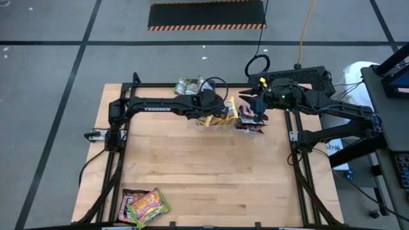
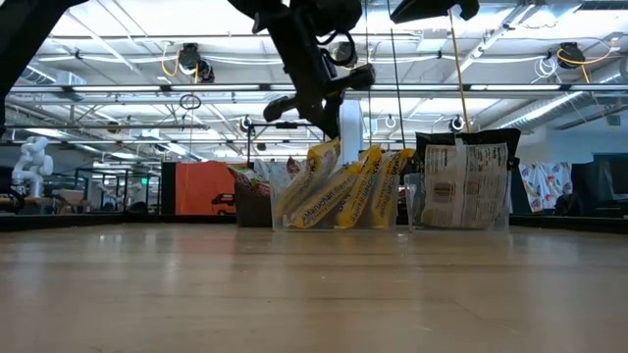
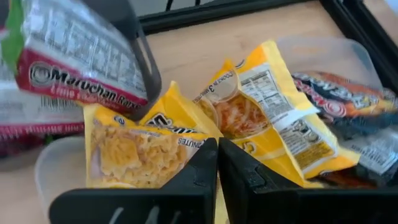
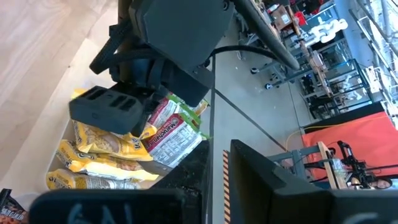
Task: Sort Maruchan noodles
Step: Put the yellow noodle pack into the left transparent bin, then put the green noodle pack into the black bin
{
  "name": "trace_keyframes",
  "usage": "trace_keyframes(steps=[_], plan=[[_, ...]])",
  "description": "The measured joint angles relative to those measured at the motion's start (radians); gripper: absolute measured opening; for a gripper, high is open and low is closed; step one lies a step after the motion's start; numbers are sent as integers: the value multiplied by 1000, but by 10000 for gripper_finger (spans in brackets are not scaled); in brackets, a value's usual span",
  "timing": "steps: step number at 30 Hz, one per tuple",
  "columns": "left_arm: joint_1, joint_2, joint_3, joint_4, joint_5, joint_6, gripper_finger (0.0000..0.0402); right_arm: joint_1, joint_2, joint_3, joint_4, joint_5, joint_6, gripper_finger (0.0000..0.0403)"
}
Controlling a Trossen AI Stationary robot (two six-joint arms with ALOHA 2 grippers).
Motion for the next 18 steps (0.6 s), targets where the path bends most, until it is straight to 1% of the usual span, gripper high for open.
trace_keyframes(steps=[4, 9, 13, 18], plan=[[0, 0, 0, 17, 0, 155, 20, 0, 0, 0, 2, 0, -1, 59], [0, 0, 0, 106, 14, 280, 21, 0, 0, 0, 4, 0, -3, 59], [0, 0, 0, 142, 30, 302, 21, 0, 0, 0, 3, 0, -3, 59], [-4, -11, 0, 137, 58, 332, 21, 0, 0, 0, 3, 0, -10, 59]])
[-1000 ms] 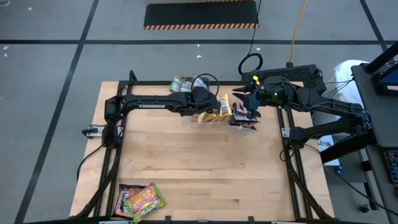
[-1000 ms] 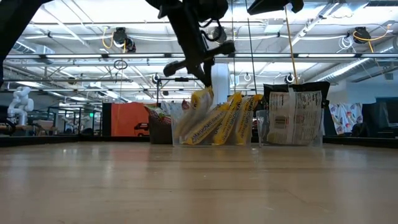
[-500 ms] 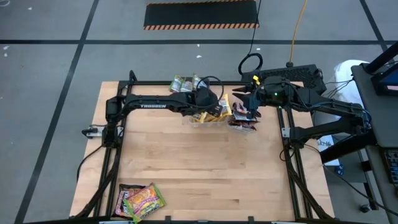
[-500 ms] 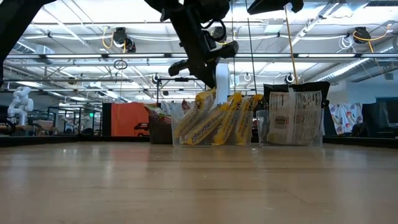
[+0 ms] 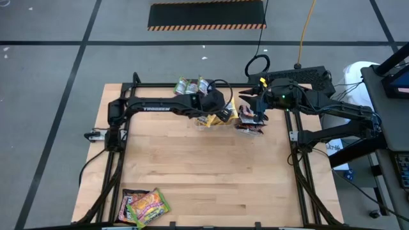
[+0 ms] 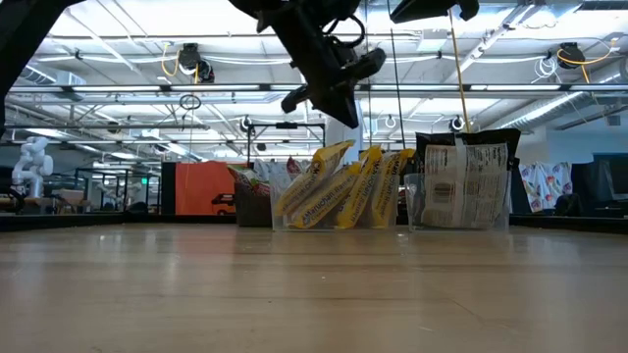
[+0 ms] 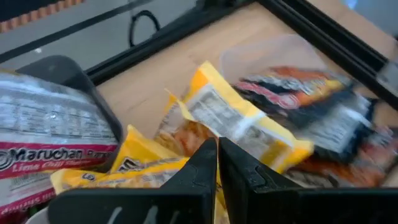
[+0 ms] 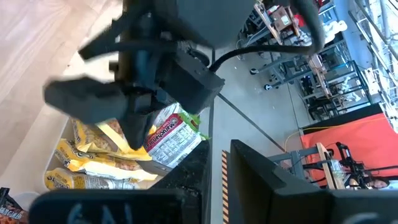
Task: Sort Maruchan noodles
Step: Put the green noodle pack into the black bin
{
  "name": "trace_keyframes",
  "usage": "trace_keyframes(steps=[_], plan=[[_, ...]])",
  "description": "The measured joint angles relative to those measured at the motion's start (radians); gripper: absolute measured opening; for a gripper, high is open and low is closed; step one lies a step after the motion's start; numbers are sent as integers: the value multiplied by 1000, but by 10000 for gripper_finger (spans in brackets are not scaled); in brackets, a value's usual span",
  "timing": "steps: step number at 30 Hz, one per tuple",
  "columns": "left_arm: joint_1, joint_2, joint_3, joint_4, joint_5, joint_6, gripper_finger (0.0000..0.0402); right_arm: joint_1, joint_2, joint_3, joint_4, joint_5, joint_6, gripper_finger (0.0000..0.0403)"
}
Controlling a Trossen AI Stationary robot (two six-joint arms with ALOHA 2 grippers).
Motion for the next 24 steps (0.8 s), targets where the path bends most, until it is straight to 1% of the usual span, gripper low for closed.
trace_keyframes(steps=[5, 8, 10, 12, 14, 16, 18, 20, 22, 24], plan=[[-5, -63, 0, -60, 96, 79, 21, 0, 0, 0, 0, 0, -1, 59], [-16, -123, -1, -127, 117, 86, 21, 5, 0, 0, 0, -13, 0, 59], [-27, -181, -1, -215, 123, 98, 21, 18, 0, 0, 0, -43, 2, 59], [-44, -235, 0, -296, 124, 133, 21, 37, 0, 0, 0, -80, 3, 59], [-64, -297, 0, -410, 124, 150, 21, 65, 2, 0, 3, -85, 7, 59], [-87, -354, 0, -479, 122, 151, 21, 96, 11, 0, 21, -76, 16, 59], [-110, -408, 0, -567, 119, 127, 21, 129, 27, 0, 36, -73, 21, 59], [-135, -460, 0, -610, 105, 103, 21, 161, 52, 0, 77, -71, 22, 59], [-163, -507, 0, -678, 83, 74, 21, 197, 90, 0, 126, -69, 28, 59], [-191, -548, 0, -711, 48, 44, 21, 230, 131, 0, 170, -48, 23, 59]])
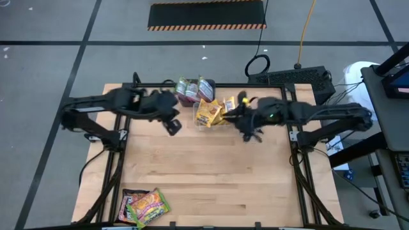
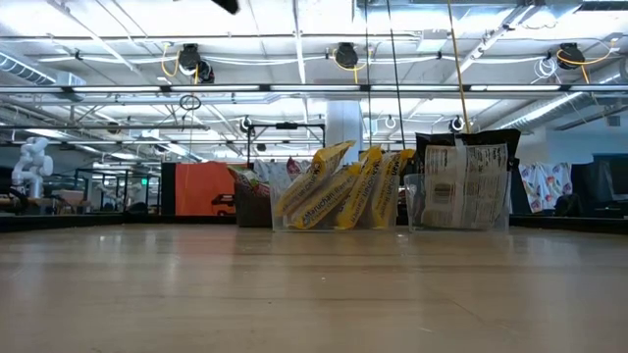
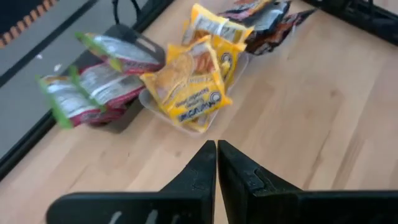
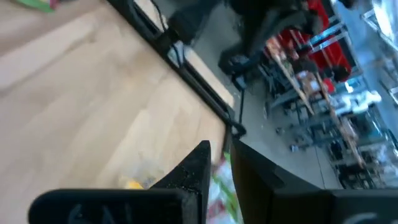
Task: Sort Maruchan noodles
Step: Put the green noodle pack into the black bin
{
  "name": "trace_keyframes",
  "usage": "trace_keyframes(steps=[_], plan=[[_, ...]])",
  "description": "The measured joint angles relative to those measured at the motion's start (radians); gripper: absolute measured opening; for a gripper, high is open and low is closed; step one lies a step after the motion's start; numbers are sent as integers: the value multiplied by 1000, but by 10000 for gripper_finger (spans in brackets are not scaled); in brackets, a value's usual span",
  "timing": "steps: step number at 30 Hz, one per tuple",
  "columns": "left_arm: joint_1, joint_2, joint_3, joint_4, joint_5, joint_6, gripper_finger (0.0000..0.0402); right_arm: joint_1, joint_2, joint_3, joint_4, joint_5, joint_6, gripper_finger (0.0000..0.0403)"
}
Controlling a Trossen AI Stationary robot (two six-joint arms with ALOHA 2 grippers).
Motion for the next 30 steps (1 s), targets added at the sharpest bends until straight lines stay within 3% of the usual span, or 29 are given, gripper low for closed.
trace_keyframes(steps=[5, 12, 17, 23, 30], plan=[[-70, -81, 0, -115, -60, -79, 21, 64, 129, 0, 154, 1, -48, 59], [-148, -142, 0, -201, -83, -161, 21, 120, 282, 1, 507, -7, -20, 59], [-197, -158, -1, -228, -86, -208, 21, 145, 391, 1, 679, -149, 48, 59], [-266, -161, -1, -277, -73, -231, 21, 173, 537, 47, 705, -218, 143, 59], [-354, -161, -1, -347, 71, -320, 21, 204, 608, 50, 639, -215, 152, 59]])
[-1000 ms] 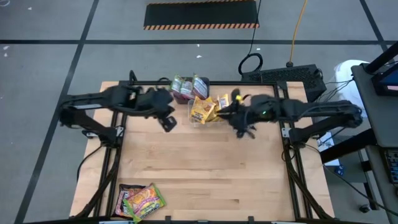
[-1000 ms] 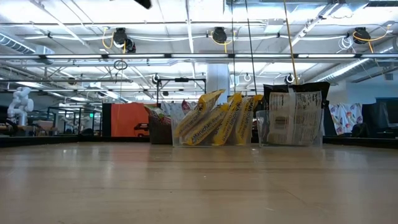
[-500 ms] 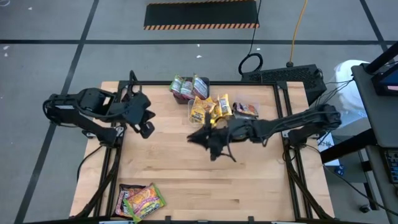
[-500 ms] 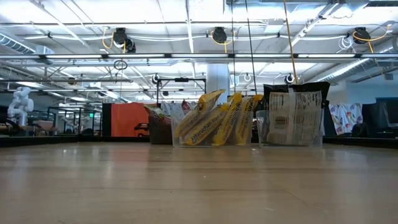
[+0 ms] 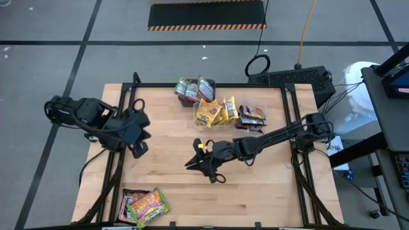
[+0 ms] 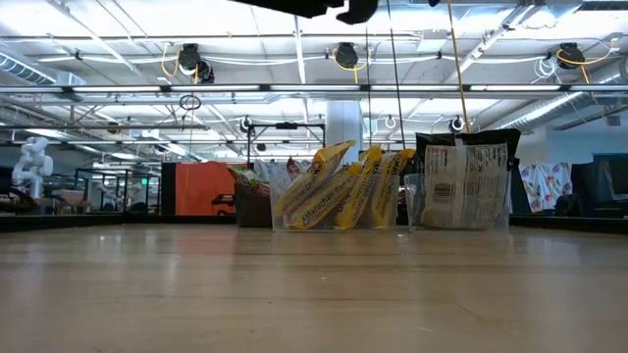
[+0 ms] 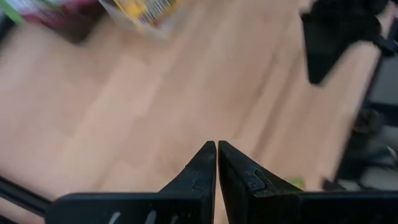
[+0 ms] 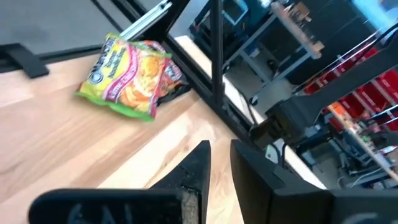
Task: Sort Maruchan noodles
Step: Put the green noodle pack into the black bin
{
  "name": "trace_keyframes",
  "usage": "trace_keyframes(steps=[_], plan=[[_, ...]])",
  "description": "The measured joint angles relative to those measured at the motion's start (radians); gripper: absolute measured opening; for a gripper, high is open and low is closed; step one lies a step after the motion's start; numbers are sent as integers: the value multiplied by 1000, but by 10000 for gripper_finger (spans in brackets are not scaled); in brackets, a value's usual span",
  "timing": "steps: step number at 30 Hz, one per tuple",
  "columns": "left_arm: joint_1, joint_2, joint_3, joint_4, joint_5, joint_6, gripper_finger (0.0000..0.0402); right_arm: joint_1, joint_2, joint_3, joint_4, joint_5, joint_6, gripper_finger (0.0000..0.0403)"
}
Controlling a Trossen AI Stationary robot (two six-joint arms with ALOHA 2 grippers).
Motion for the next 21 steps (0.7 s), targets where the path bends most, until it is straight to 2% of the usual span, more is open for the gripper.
trace_keyframes(steps=[6, 14, 21], plan=[[-108, 15, 0, -18, 79, -113, 21, 0, -2, 0, -30, 3, 7, 59], [-272, 50, 0, -19, 85, -277, 5, -17, -7, 0, -31, 3, 6, 59], [-376, 92, 0, -19, 84, -467, 9, -24, -7, 0, -30, 3, 6, 59]])
